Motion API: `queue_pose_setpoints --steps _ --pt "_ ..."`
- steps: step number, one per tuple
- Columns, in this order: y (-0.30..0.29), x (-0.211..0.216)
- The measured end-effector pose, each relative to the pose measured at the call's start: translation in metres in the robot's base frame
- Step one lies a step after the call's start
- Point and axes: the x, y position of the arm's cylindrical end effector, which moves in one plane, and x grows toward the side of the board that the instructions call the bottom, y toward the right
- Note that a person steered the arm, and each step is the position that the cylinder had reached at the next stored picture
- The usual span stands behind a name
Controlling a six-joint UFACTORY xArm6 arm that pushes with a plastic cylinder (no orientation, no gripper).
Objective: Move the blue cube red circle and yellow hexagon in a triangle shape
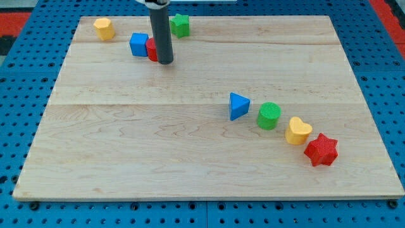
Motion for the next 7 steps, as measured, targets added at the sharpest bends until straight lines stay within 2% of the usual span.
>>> queue_pose_setpoints --steps 1,2,5,6,7 --pt "-0.007 -0.029" --pt "-0.008 -0.034" --pt "-0.079 -0.025" --pt "-0.084 -0.016" --pt "-0.089 0.014"
